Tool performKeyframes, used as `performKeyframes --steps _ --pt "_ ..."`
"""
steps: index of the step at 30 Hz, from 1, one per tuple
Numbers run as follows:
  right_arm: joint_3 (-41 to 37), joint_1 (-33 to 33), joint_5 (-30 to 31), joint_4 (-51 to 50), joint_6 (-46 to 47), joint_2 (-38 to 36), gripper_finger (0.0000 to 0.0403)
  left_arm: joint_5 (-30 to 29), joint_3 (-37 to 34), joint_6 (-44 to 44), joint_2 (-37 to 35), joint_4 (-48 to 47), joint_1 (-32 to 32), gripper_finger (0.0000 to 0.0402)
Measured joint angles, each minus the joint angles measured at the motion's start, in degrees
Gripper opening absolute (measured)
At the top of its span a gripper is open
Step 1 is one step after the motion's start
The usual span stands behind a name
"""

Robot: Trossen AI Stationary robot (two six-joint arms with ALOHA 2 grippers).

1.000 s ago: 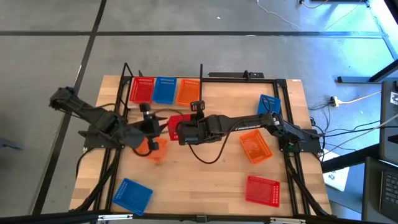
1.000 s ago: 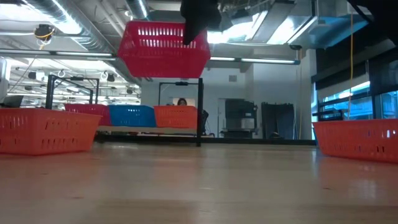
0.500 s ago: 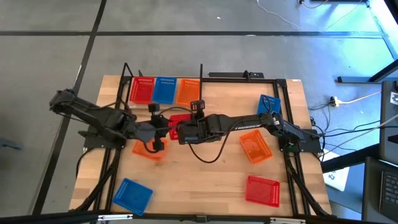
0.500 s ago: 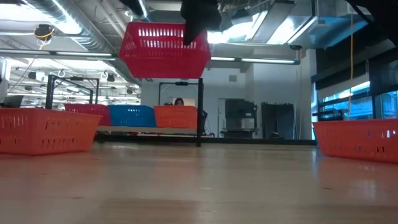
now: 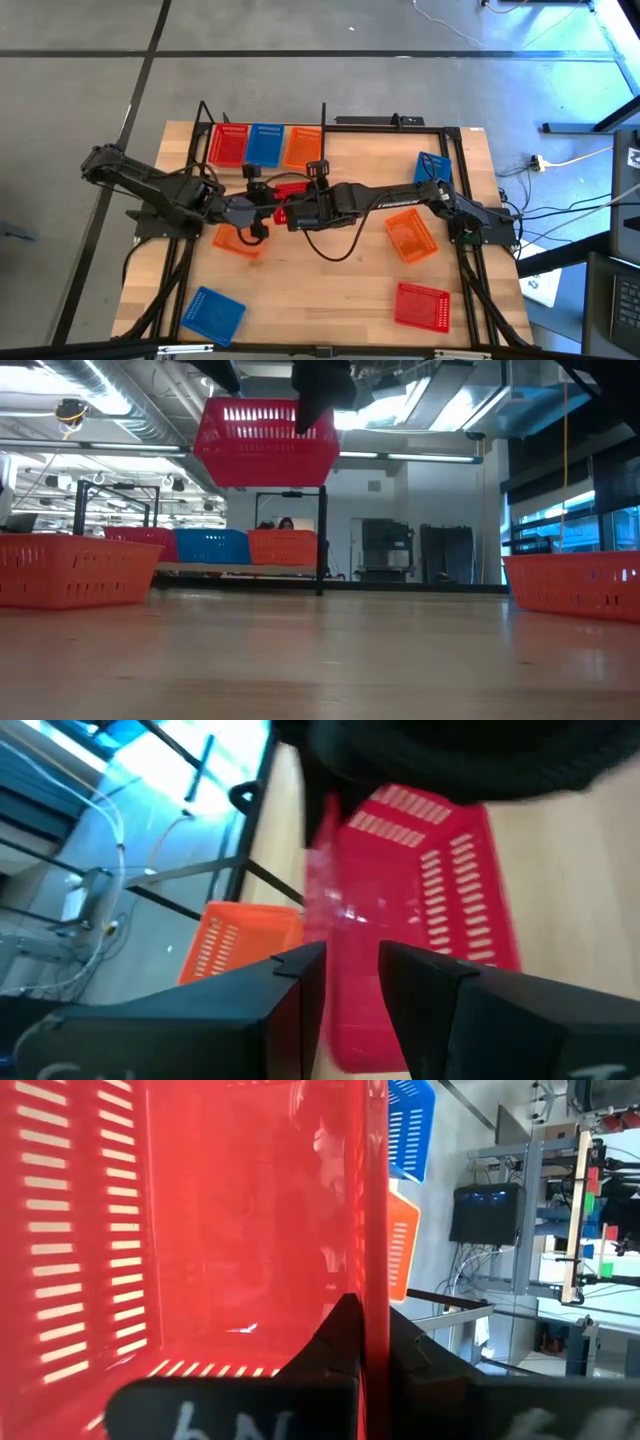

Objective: Stack baskets on shelf by color
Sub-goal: Stack the left red bin on the red bin on the shelf

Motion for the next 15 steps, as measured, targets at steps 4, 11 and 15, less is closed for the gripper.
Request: performKeyframes --steps 4,11,15 --pt "0.0 0.02 -0.04 0.04 -1.15 0.0 0.0 -1.75 0.0 -0.24 -0.58 -0.16 -0.52 0.0089" --pt "0.0 0.02 -0.02 0.15 -1.83 0.02 0.0 -0.31 -0.09 -1.53 0.11 -1.0 0.71 0.0089" --pt "0.0 0.02 0.01 0.17 -2.27 0.02 0.0 0.63 -0.09 -2.46 0.39 -2.78 2.09 0.0089"
